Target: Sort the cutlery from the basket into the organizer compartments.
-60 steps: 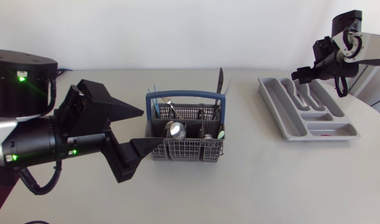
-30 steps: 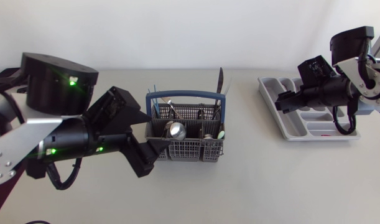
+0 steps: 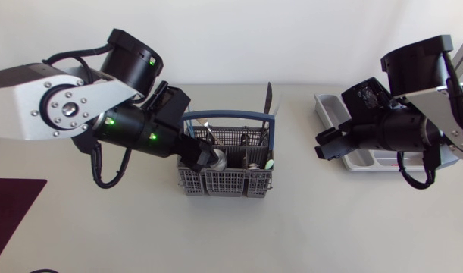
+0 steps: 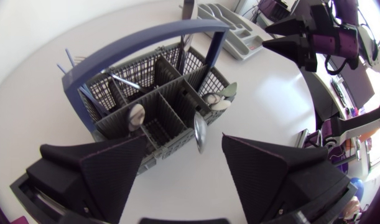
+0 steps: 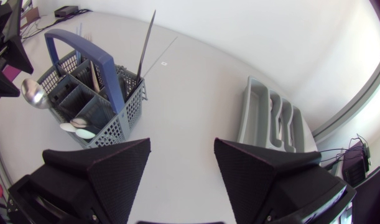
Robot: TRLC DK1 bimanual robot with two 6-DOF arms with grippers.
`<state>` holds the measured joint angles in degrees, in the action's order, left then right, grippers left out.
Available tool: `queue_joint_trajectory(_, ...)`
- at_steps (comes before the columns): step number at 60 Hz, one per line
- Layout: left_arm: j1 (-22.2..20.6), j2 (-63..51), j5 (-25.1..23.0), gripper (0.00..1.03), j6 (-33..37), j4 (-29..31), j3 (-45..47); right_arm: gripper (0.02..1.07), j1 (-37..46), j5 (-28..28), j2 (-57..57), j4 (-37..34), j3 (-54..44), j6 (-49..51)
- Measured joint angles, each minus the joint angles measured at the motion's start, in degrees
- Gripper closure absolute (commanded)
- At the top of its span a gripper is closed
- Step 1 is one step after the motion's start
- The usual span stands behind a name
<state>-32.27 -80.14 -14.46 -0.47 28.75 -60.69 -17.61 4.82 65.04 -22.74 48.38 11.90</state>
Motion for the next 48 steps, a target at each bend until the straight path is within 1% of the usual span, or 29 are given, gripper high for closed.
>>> queue_joint_trajectory(4,0.2,-1.0,-1.7,0.27,-0.4,0.8,-0.2,0.32,-0.7,0.4,-0.1,0.0,-0.2,-0.2)
queue_joint_trajectory(6,0.2,-1.4,-2.3,0.3,-0.7,1.1,-0.5,0.32,-1.0,0.7,-0.1,0.0,-0.3,-0.2)
queue_joint_trajectory(8,0.2,-1.8,-3.0,0.3,-1.0,1.2,-0.8,0.32,-1.2,0.9,-0.1,0.0,-0.5,-0.4)
queue_joint_trajectory(11,0.2,-2.5,-4.4,0.36,-1.3,1.4,-1.3,0.32,-1.6,1.1,-0.1,0.0,-0.6,-0.7)
queue_joint_trajectory(15,0.4,-3.5,-6.6,0.4,-1.6,1.4,-2.2,0.32,-2.1,1.6,-0.1,0.0,-0.8,-1.2)
queue_joint_trajectory(17,0.5,-3.9,-7.2,0.44,-1.9,1.4,-2.6,0.32,-2.3,1.7,-0.1,0.0,-0.9,-1.2)
queue_joint_trajectory(22,0.9,-4.7,-8.6,0.48,-2.5,1.7,-3.2,0.32,-2.6,1.7,-0.1,0.0,-0.9,-1.3)
queue_joint_trajectory(28,1.1,-5.4,-9.4,0.49,-2.6,1.9,-3.5,0.32,-2.6,1.9,-0.1,0.0,-1.4,-1.3)
queue_joint_trajectory(33,1.2,-6.1,-10.2,0.55,-2.8,1.8,-3.6,0.32,-2.6,1.9,-0.1,0.0,-1.9,-1.3)
queue_joint_trajectory(34,1.2,-6.2,-10.4,0.57,-2.8,1.8,-3.6,0.32,-2.6,1.9,-0.1,0.0,-2.0,-1.3)
queue_joint_trajectory(40,1.8,-7.0,-11.1,0.63,-3.0,1.9,-3.6,0.32,-2.6,1.9,-0.3,0.0,-2.6,-1.3)
queue_joint_trajectory(48,2.6,-7.3,-12.2,0.76,-3.0,1.8,-3.6,0.32,-2.6,1.9,-0.7,0.1,-2.9,-1.3)
